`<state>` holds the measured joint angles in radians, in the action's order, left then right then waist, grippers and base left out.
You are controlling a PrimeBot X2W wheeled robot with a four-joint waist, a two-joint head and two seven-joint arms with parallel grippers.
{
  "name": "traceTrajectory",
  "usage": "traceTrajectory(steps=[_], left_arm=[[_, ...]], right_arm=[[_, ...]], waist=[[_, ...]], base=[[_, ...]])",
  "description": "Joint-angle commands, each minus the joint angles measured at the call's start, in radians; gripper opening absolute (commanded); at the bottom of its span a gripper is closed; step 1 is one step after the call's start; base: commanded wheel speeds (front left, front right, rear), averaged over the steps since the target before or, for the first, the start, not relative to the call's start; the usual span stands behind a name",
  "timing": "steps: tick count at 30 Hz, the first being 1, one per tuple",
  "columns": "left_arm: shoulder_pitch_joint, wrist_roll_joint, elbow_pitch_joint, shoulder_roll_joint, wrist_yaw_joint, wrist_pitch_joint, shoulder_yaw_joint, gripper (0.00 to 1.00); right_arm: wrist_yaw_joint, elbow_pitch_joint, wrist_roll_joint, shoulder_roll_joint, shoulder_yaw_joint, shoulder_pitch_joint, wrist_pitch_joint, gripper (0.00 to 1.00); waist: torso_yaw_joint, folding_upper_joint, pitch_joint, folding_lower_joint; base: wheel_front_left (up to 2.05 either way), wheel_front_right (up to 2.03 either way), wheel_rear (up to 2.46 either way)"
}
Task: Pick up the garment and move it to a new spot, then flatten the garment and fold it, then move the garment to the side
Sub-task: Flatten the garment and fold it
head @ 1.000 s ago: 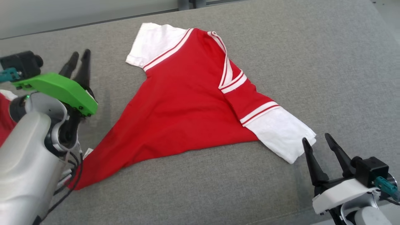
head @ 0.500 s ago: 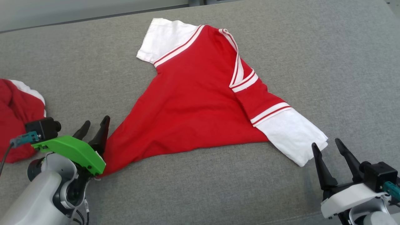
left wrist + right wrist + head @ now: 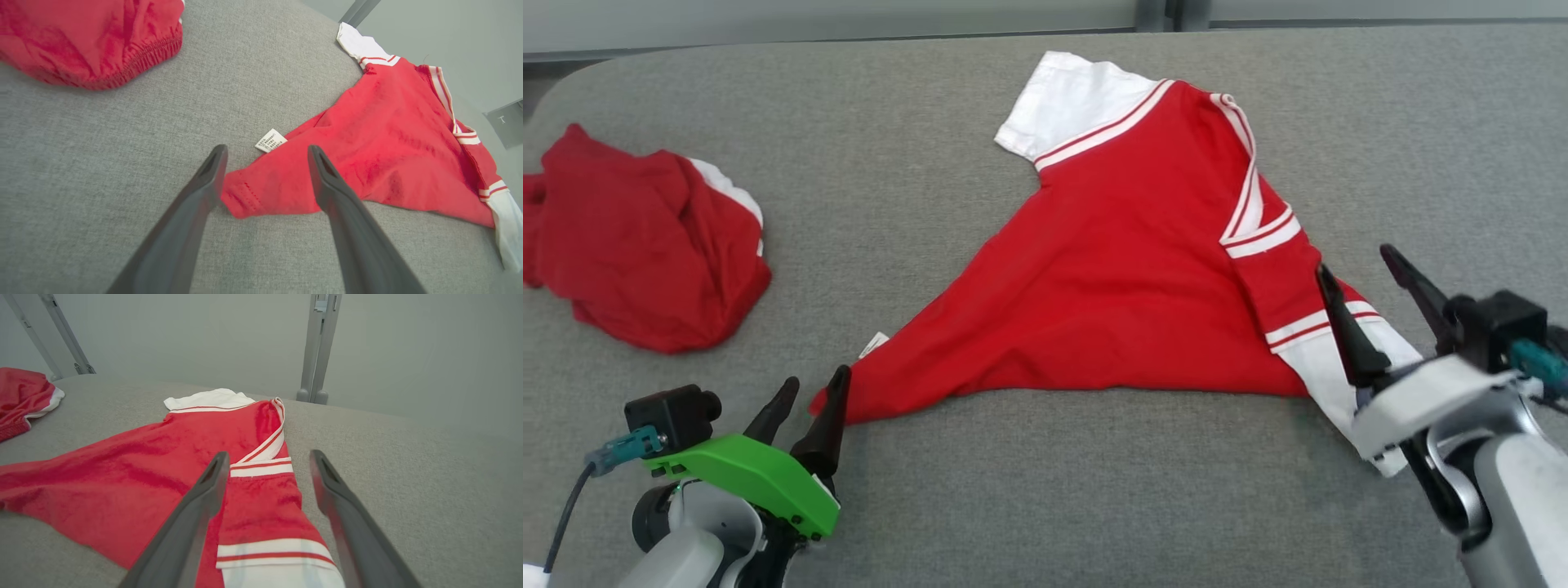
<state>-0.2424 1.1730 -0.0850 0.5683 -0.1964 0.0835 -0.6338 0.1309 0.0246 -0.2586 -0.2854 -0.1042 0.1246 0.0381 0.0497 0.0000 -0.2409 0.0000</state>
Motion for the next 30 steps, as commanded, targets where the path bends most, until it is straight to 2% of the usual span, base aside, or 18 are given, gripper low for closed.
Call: traceTrajectory(steps=[1, 5, 6, 12, 16, 22, 30], left_arm=[[-0.003, 0.0, 0.008, -0.008, -0.007, -0.01, -0.001, 1.0], [-0.081, -0.019, -0.01, -0.038, 0.006, -0.041, -0.024, 1.0], [-0.081, -0.019, -0.01, -0.038, 0.006, -0.041, -0.024, 1.0], [-0.216, -0.063, -0.104, -0.145, 0.04, -0.081, -0.098, 1.0], [-0.258, -0.097, -0.128, -0.202, 0.058, -0.085, -0.147, 1.0], [-0.257, -0.124, -0.063, -0.231, 0.064, -0.07, -0.18, 1.0], [-0.266, -0.135, 0.003, -0.267, 0.046, -0.054, -0.19, 1.0]], right_arm=[[0.0, -0.011, 0.006, -0.024, -0.033, 0.091, -0.066, 1.0], [-0.001, -0.068, 0.015, -0.097, -0.121, 0.315, -0.232, 1.0], [-0.001, -0.068, 0.015, -0.097, -0.121, 0.315, -0.232, 1.0], [0.0, -0.242, 0.006, -0.176, -0.251, 0.634, -0.385, 1.0], [0.0, -0.374, -0.017, -0.217, -0.333, 0.782, -0.41, 1.0], [0.0, -0.522, -0.044, -0.255, -0.409, 0.905, -0.396, 1.0], [0.0, -0.696, -0.052, -0.3, -0.401, 0.976, -0.375, 1.0]], waist=[[0.063, 0.0, -0.021, 0.0], [0.126, 0.0, -0.084, 0.0], [0.126, 0.0, -0.084, 0.0], [0.248, 0.0, -0.166, 0.0], [0.324, 0.0, -0.194, 0.0], [0.43, 0.0, -0.227, 0.0], [0.533, 0.0, -0.264, 0.0]], base=[[0.0, 0.0, 0.0], [0.0, 0.0, 0.0], [0.0, 0.0, 0.0], [0.0, 0.0, 0.0], [0.0, 0.0, 0.0], [0.0, 0.0, 0.0], [0.0, 0.0, 0.0]])
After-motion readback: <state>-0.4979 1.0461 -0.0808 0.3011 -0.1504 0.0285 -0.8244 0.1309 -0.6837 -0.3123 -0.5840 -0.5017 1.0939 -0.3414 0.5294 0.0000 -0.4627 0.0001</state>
